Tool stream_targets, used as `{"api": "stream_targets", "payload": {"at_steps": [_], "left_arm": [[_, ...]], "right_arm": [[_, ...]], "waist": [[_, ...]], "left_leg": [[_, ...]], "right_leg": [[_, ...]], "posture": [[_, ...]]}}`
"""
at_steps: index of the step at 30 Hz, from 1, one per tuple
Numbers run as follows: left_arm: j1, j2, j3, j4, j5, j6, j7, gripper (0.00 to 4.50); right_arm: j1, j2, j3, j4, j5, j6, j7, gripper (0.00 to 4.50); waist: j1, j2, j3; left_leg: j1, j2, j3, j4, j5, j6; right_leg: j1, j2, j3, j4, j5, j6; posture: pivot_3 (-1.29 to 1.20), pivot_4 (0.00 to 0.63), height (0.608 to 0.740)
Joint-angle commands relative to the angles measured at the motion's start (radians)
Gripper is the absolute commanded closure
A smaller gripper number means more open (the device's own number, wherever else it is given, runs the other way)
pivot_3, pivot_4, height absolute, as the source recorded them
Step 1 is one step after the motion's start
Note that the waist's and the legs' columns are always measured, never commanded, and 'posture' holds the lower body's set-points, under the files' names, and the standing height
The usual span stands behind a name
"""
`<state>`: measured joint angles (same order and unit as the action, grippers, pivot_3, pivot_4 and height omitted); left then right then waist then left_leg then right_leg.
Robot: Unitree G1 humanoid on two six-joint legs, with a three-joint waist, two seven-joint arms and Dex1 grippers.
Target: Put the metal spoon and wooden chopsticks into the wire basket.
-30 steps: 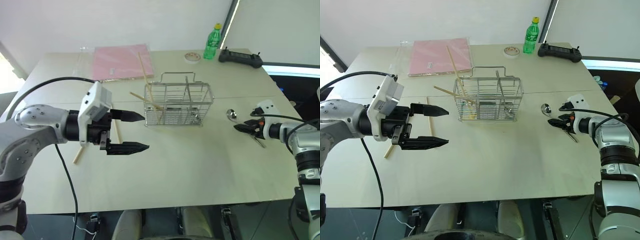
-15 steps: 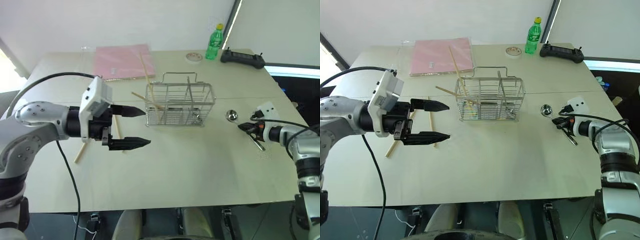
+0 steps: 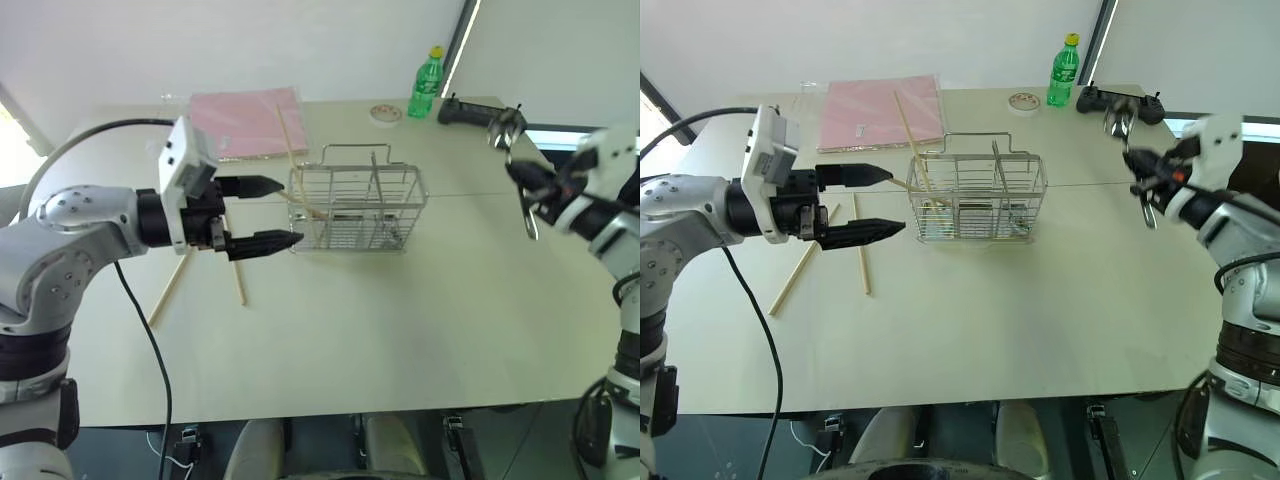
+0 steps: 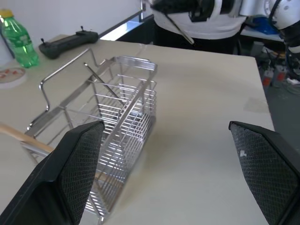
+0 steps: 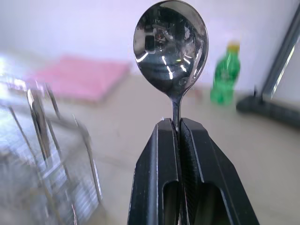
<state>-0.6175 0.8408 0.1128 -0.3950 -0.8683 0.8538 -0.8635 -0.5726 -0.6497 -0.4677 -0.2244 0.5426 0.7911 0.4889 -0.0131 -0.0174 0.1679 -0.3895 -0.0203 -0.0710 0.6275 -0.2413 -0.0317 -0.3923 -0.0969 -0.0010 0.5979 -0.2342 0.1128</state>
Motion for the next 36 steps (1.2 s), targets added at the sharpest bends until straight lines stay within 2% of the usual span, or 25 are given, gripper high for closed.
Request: {"api": "stream_targets", "payload": {"at_steps": [1, 7, 13, 18, 22, 30, 34, 36], "left_arm": [[-0.047, -0.014, 0.023, 0.029, 0.025, -0.038, 0.012, 0.0], [-0.072, -0.032, 0.011, 0.058, 0.051, -0.055, 0.001, 0.0], [-0.076, -0.049, 0.007, 0.063, 0.063, -0.06, 0.002, 0.0], [-0.068, -0.056, 0.012, 0.047, 0.06, -0.054, 0.001, 0.0], [-0.067, -0.056, 0.012, 0.041, 0.058, -0.05, 0.003, 0.0], [-0.075, -0.055, 0.014, 0.042, 0.057, -0.047, 0.004, 0.0], [-0.097, -0.061, 0.004, 0.057, 0.063, -0.048, 0.003, 0.0], [-0.101, -0.061, 0.002, 0.061, 0.066, -0.05, 0.0, 0.0]], "right_arm": [[-0.108, 0.066, -0.018, -0.087, 0.084, 0.028, -0.112, 4.45], [-0.254, 0.252, 0.057, -0.109, 0.131, 0.019, -0.269, 4.45], [-0.252, 0.404, 0.157, -0.075, 0.092, -0.071, -0.335, 4.45], [-0.176, 0.459, 0.24, -0.047, 0.026, -0.173, -0.317, 4.45], [-0.143, 0.498, 0.245, 0.014, 0.001, -0.25, -0.323, 4.45], [-0.091, 0.508, 0.242, 0.069, -0.023, -0.327, -0.324, 4.45], [-0.06, 0.508, 0.235, 0.064, -0.027, -0.337, -0.349, 3.09], [-0.054, 0.501, 0.233, 0.056, -0.027, -0.336, -0.356, 2.02]], "waist": [[0.0, 0.0, 0.0], [-0.001, 0.0, 0.0], [-0.001, 0.0, 0.0], [-0.001, 0.0, 0.0], [-0.003, 0.001, 0.0], [-0.004, 0.001, 0.0], [-0.003, 0.001, 0.0], [-0.004, 0.001, 0.0]], "left_leg": [[0.0, 0.0, 0.0, 0.0, 0.0, 0.0], [-0.001, 0.0, 0.0, -0.001, 0.0, 0.0], [-0.001, 0.0, -0.001, -0.004, 0.0, 0.0], [-0.001, 0.0, -0.001, -0.006, 0.0, 0.0], [-0.001, 0.0, -0.001, -0.006, 0.0, 0.0], [-0.001, 0.0, -0.001, -0.006, 0.0, 0.0], [-0.001, 0.0, -0.002, -0.006, 0.0, 0.0], [-0.001, 0.0, -0.001, -0.006, 0.0, 0.0]], "right_leg": [[0.0, 0.0, 0.0, 0.0, 0.0, 0.0], [-0.002, 0.0, 0.0, 0.0, 0.0, 0.0], [-0.003, 0.0, 0.0, 0.001, 0.0, 0.001], [-0.004, 0.0, 0.0, 0.001, 0.001, 0.002], [-0.005, 0.0, 0.0, 0.001, 0.001, 0.002], [-0.005, 0.001, 0.0, 0.002, 0.001, 0.001], [-0.005, 0.001, 0.0, 0.002, 0.001, 0.001], [-0.005, 0.001, 0.0, 0.002, 0.001, 0.001]], "posture": [[0.0, 0.15, 0.721], [0.0, 0.15, 0.721], [0.0, 0.15, 0.721], [0.0, 0.15, 0.721], [0.0, 0.15, 0.721], [0.0, 0.15, 0.721], [0.0, 0.15, 0.721], [0.0, 0.15, 0.721]]}}
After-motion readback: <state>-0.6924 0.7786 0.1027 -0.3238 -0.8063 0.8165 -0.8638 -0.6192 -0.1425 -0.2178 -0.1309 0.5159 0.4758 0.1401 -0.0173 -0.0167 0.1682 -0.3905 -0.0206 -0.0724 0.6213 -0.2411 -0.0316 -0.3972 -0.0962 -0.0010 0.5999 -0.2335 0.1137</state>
